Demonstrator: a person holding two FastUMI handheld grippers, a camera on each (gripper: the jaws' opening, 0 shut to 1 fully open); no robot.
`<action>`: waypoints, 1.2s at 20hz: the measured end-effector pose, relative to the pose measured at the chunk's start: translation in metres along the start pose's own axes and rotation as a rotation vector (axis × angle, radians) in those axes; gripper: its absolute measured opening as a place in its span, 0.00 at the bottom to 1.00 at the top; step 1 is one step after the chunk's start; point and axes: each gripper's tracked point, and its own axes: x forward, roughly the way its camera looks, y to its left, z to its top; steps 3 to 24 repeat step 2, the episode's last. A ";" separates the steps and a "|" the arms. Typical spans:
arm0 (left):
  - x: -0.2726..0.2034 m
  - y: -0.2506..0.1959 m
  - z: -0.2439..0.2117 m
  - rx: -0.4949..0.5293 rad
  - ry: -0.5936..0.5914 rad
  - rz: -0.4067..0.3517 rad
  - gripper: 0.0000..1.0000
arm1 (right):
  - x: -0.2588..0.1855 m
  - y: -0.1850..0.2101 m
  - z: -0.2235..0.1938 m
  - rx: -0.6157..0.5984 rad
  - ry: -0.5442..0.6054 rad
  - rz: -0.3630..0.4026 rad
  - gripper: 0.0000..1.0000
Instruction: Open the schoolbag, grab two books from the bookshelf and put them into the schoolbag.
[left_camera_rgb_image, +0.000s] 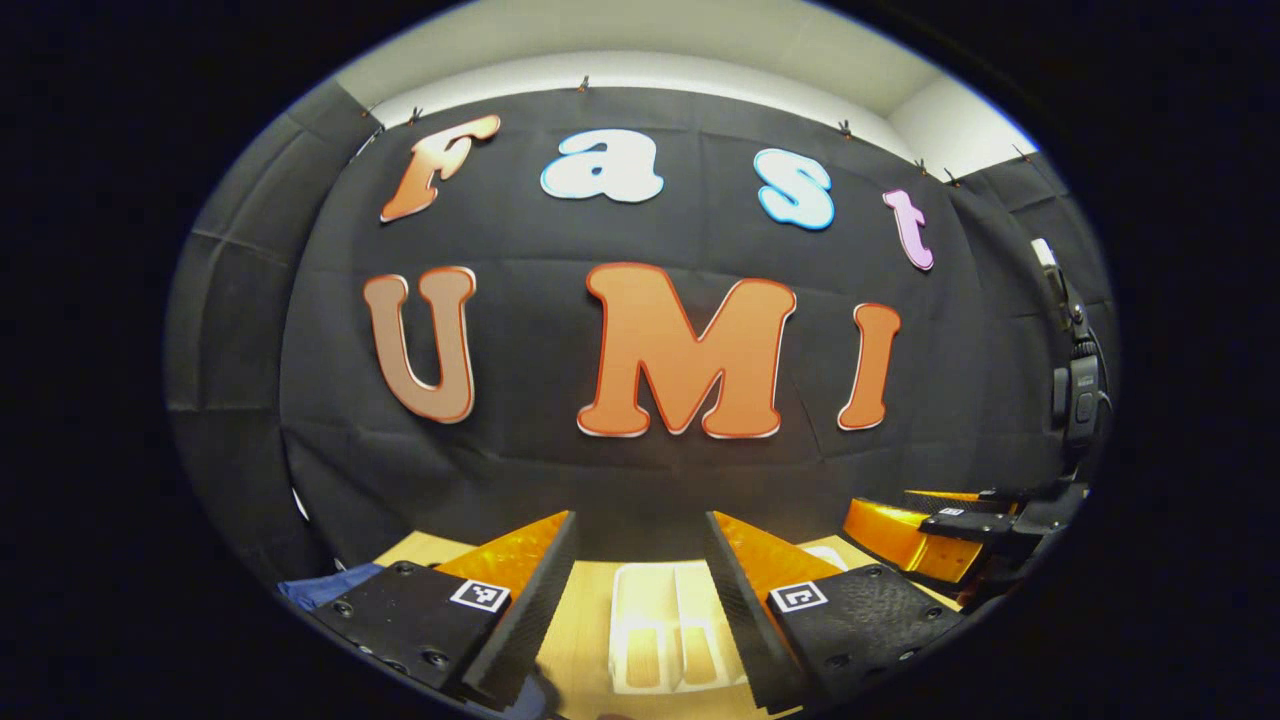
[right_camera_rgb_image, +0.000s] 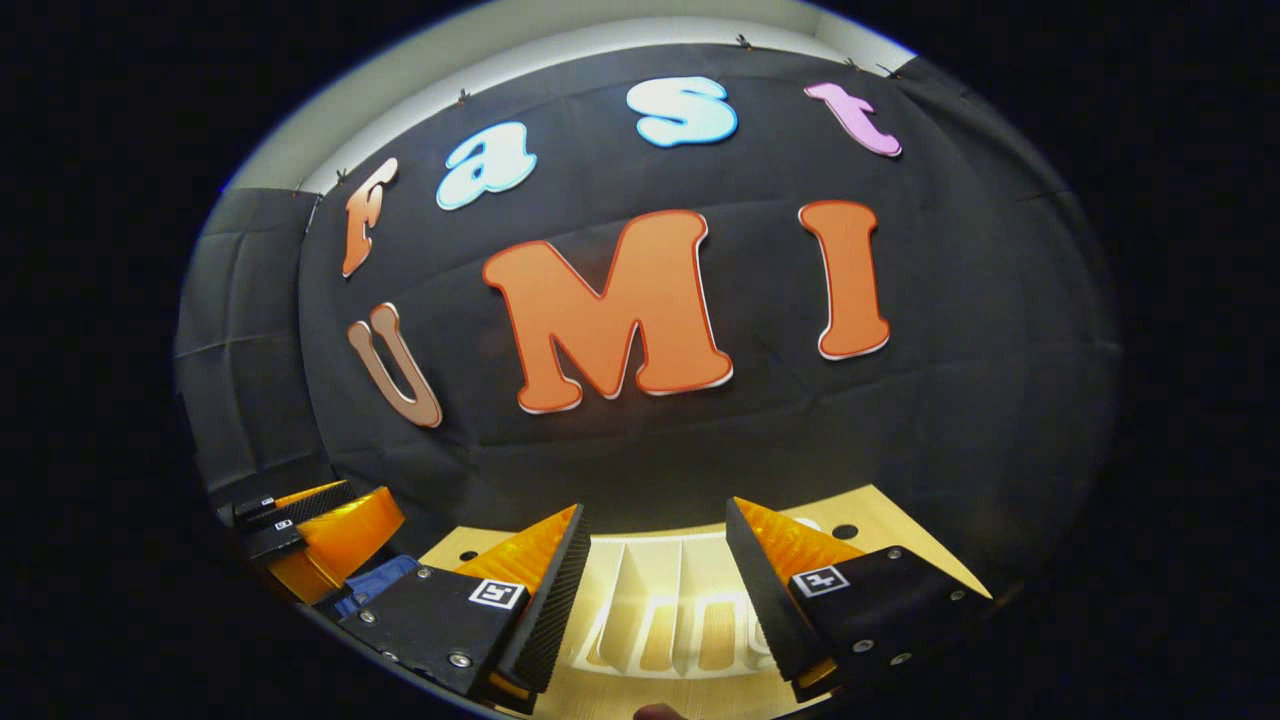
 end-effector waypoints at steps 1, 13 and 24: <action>-0.005 0.001 0.005 0.008 -0.015 0.008 0.79 | -0.002 0.000 0.006 -0.011 -0.025 0.002 0.82; -0.006 0.000 0.012 0.005 -0.035 0.012 0.79 | -0.004 0.001 0.014 -0.024 -0.053 0.002 0.82; -0.006 0.000 0.012 0.005 -0.035 0.012 0.79 | -0.004 0.001 0.014 -0.024 -0.053 0.002 0.82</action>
